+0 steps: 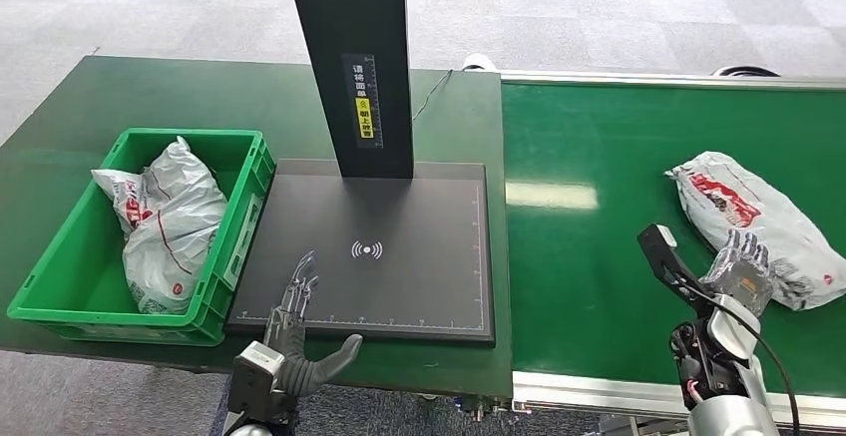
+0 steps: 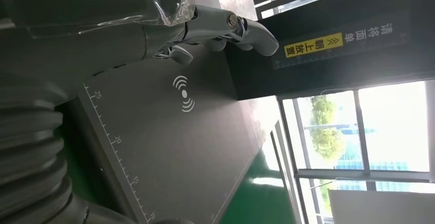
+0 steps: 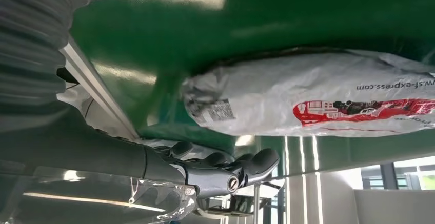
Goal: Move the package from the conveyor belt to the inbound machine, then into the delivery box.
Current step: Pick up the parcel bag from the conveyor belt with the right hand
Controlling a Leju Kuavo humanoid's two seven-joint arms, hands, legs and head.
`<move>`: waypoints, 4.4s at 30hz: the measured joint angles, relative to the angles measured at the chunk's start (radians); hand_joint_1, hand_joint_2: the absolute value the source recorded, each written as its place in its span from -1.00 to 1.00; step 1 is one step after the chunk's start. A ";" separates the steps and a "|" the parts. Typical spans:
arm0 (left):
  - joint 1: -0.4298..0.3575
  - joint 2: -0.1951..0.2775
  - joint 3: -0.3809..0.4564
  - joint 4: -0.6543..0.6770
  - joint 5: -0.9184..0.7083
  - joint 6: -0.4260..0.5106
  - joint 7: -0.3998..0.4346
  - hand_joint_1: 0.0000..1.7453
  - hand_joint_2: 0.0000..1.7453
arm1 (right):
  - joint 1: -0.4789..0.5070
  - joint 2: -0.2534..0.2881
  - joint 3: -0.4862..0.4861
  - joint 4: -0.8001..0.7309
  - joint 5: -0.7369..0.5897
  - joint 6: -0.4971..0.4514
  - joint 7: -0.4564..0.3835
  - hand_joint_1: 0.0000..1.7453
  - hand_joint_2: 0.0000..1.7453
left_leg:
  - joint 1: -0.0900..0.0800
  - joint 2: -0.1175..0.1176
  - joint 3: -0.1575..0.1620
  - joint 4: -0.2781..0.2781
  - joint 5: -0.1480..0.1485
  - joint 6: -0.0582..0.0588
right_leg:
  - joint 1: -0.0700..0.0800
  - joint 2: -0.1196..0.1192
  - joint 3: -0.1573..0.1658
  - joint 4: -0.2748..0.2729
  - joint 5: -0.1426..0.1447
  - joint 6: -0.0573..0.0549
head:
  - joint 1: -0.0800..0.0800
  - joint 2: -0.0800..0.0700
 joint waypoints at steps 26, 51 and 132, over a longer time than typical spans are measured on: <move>-0.034 -0.001 0.000 0.055 0.001 -0.002 -0.010 -1.00 1.00 | -0.051 -0.025 -0.056 0.113 0.085 0.053 0.050 -1.00 1.00 | 0.000 -0.001 -0.001 0.000 0.000 0.000 | 0.000 -0.001 0.000 0.000 0.000 0.000 | 0.000 0.000; 0.030 -0.021 0.013 0.002 -0.017 0.020 -0.023 -1.00 1.00 | 0.075 0.151 -0.113 -0.213 -0.208 -0.283 -0.596 -1.00 1.00 | 0.001 -0.001 -0.001 0.000 0.000 0.000 | 0.002 -0.001 0.000 0.000 -0.001 0.000 | 0.000 0.000; 0.024 -0.016 0.050 0.029 -0.019 -0.002 -0.051 -1.00 1.00 | -0.089 -0.123 -0.435 0.185 -0.313 0.170 -0.460 -1.00 1.00 | -0.002 -0.002 -0.002 0.000 0.001 0.001 | -0.002 -0.002 -0.001 0.000 0.000 0.002 | 0.000 0.000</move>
